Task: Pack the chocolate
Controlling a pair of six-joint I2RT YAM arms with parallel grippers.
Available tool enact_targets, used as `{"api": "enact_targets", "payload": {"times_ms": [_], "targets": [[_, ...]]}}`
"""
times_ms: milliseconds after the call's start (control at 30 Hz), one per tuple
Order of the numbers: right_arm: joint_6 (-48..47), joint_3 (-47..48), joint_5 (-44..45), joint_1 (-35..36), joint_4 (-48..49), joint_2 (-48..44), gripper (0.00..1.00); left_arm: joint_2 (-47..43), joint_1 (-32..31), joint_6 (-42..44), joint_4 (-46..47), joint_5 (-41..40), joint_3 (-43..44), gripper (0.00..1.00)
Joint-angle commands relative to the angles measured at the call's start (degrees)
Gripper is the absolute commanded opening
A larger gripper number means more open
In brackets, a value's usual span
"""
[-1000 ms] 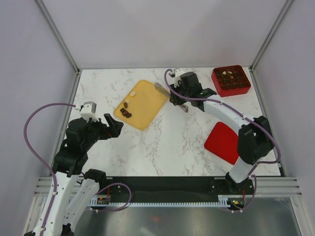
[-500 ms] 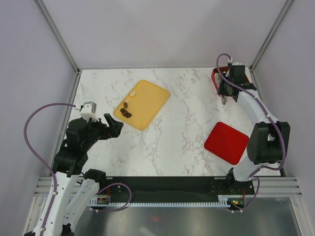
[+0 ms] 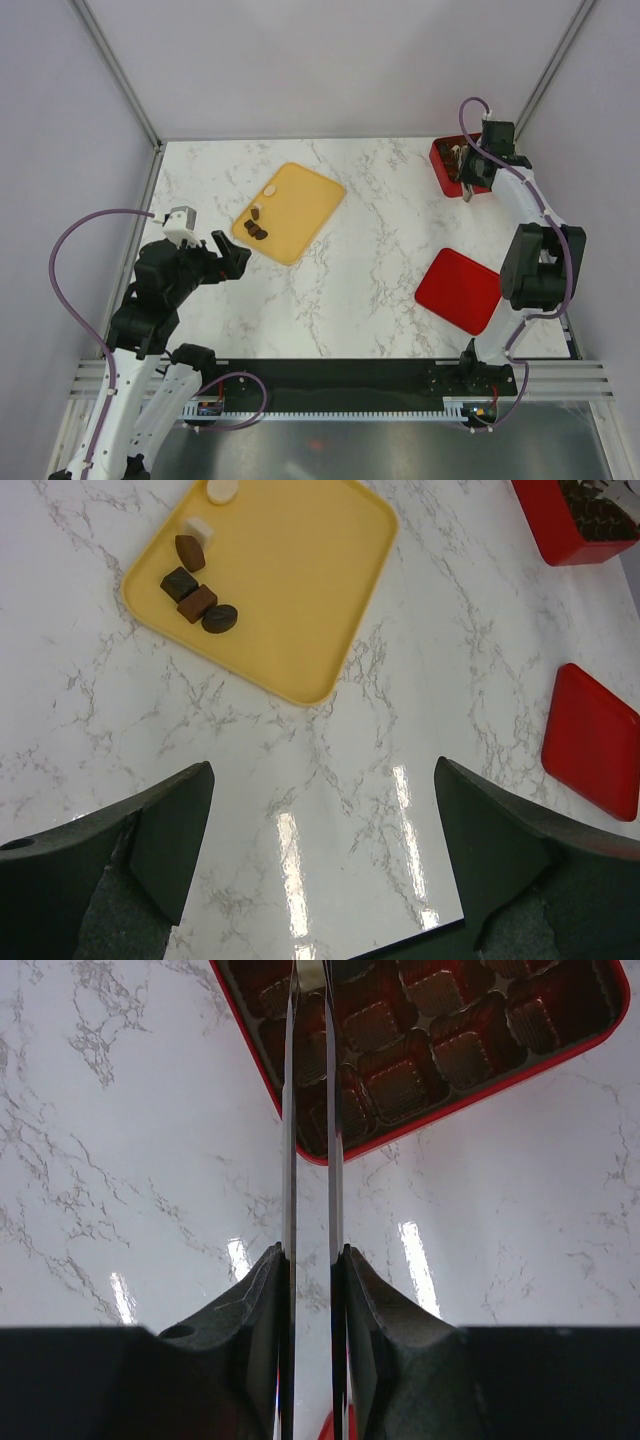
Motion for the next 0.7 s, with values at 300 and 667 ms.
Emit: {"api": "enact_targets", "payload": {"times_ms": [300,667], "targets": [[0.61,5.62,-3.62,-0.21,0.54,3.45,0.36,0.30,0.25,0.84,1.70,-0.22,-0.36,1.00],[0.61,5.71,-3.89,-0.21,0.45,4.42,0.41,0.39,0.25,0.84,1.79,-0.31,-0.36,1.00]]}}
